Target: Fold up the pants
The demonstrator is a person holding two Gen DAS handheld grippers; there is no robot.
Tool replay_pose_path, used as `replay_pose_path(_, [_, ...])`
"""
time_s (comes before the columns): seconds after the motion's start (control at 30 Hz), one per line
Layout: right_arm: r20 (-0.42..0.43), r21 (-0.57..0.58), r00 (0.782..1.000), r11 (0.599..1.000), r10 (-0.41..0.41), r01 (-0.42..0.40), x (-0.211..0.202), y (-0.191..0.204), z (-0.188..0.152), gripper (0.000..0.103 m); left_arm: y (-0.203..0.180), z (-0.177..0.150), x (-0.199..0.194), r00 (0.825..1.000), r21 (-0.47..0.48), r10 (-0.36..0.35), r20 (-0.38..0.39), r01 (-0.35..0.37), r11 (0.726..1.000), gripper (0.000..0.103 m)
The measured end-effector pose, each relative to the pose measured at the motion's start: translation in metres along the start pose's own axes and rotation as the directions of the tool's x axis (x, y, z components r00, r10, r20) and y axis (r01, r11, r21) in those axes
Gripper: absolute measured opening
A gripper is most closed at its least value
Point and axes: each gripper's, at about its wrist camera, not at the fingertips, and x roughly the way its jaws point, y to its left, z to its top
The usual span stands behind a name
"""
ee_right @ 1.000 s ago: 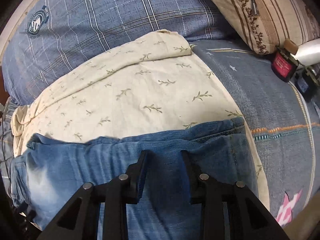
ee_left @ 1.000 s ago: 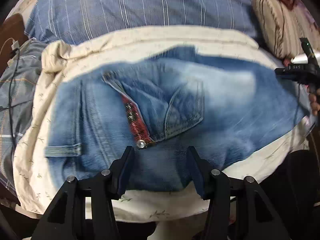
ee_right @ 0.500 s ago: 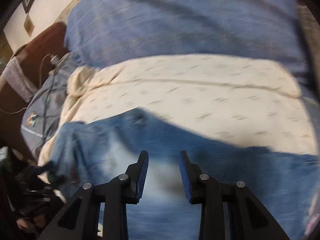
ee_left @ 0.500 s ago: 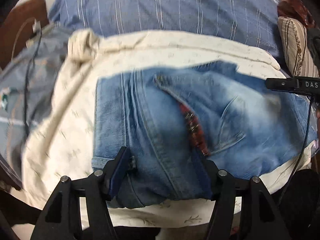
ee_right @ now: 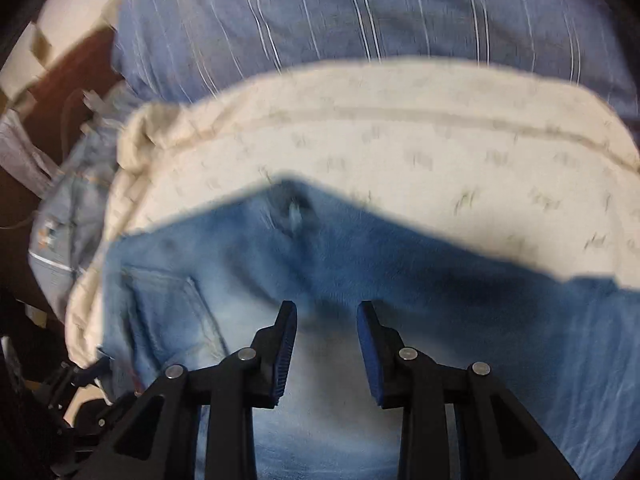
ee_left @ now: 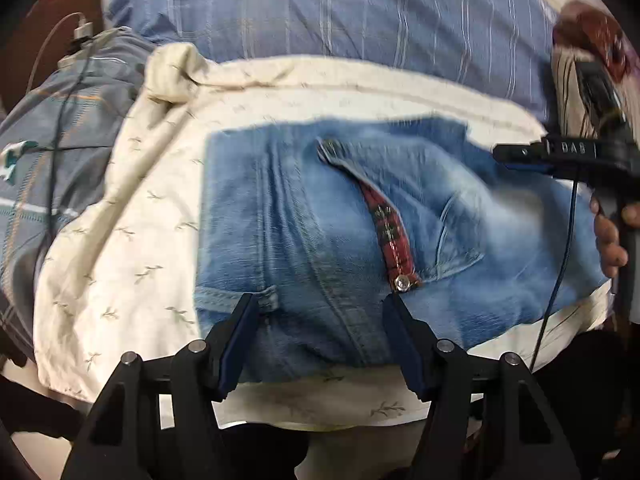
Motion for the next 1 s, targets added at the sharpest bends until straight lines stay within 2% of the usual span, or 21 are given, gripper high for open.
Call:
replay_pose_path(0.07, [0.019,-0.037,1.000,0.999,0.003,-0.002,-0.010,-0.002,0.006,0.034,0.004,0.001,-0.012,0.998,-0.008,0.036,0.042,-0.036,0.999,0.065])
replay_pose_path(0.2, [-0.003,-0.123,1.000,0.992,0.015,-0.016,-0.011,0.000,0.022,0.035,0.022,0.009,-0.024,0.990,-0.067,0.112,0.084,-0.107,0.992,0.065])
replay_pose_path(0.37, [-0.037,-0.213,0.999,0.976,0.034,-0.041,0.010,0.026,0.033,0.035,0.035,0.015,-0.015,0.994,-0.133,0.101,0.041,-0.094,0.987,0.066])
replay_pose_path(0.47, [-0.078,-0.272,0.997,0.962,-0.014,-0.007,0.035,0.042,0.036,0.035,0.027,0.017,-0.004,0.992,-0.087,0.123,0.029,-0.120,0.989,0.066])
replay_pose_path(0.57, [-0.101,-0.336,0.991,0.941,-0.085,0.046,0.058,0.046,0.035,0.034,0.027,0.016,0.015,0.987,-0.061,0.158,-0.025,-0.159,0.985,0.066])
replay_pose_path(0.67, [-0.075,-0.404,0.988,0.910,-0.136,0.094,0.064,0.053,0.035,0.024,0.030,0.010,0.029,0.983,-0.049,0.172,-0.066,-0.176,0.983,0.067])
replay_pose_path(0.8, [-0.121,-0.343,0.979,0.932,-0.167,0.116,0.083,0.048,0.050,0.023,0.030,0.013,0.030,0.982,-0.046,0.177,-0.064,-0.181,0.982,0.068])
replay_pose_path(0.87, [-0.112,-0.320,0.978,0.939,-0.174,0.131,0.091,0.047,0.055,0.023,0.028,0.014,0.029,0.980,-0.025,0.188,-0.065,-0.190,0.982,0.068])
replay_pose_path(1.0, [-0.088,-0.205,0.991,0.976,-0.100,0.081,0.082,0.034,0.058,0.024,0.026,0.013,0.017,0.977,-0.023,0.200,-0.071,-0.202,0.979,0.068])
